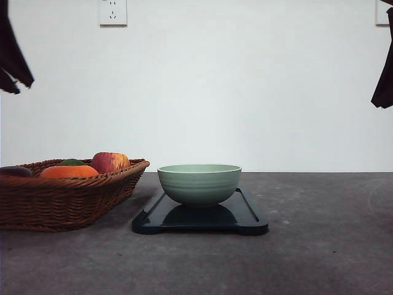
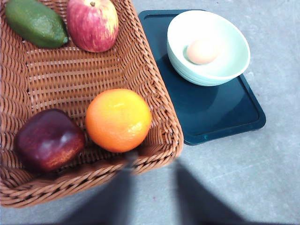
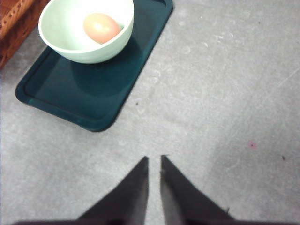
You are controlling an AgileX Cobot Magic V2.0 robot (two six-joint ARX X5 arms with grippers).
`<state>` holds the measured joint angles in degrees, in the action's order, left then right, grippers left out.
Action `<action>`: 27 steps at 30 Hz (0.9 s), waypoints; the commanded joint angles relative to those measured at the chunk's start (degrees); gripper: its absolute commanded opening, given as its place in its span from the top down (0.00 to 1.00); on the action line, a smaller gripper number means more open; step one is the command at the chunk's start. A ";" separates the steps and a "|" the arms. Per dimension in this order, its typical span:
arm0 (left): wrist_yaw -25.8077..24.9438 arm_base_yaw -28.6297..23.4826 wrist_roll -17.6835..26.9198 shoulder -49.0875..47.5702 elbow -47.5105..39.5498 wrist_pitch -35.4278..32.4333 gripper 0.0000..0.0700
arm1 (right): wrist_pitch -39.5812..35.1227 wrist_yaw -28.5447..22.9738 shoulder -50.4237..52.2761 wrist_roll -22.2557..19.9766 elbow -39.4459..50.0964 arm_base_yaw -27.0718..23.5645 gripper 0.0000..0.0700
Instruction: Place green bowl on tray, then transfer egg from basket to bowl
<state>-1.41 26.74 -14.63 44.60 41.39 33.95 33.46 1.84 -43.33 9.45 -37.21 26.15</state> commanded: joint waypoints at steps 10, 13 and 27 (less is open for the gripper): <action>0.11 0.26 0.02 0.26 0.35 -0.46 1.00 | -0.92 1.12 -0.28 0.39 -0.24 0.28 0.98; 0.11 0.26 0.02 0.26 0.35 -0.48 1.00 | -0.92 1.12 -0.28 0.41 -0.24 0.28 0.98; 0.17 -13.53 9.89 -9.62 -7.77 -12.33 1.00 | -0.92 1.12 -0.28 0.40 -0.24 0.28 0.98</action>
<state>-1.41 14.29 -6.55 35.74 34.26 23.79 33.15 3.01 -43.31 9.45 -37.21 26.15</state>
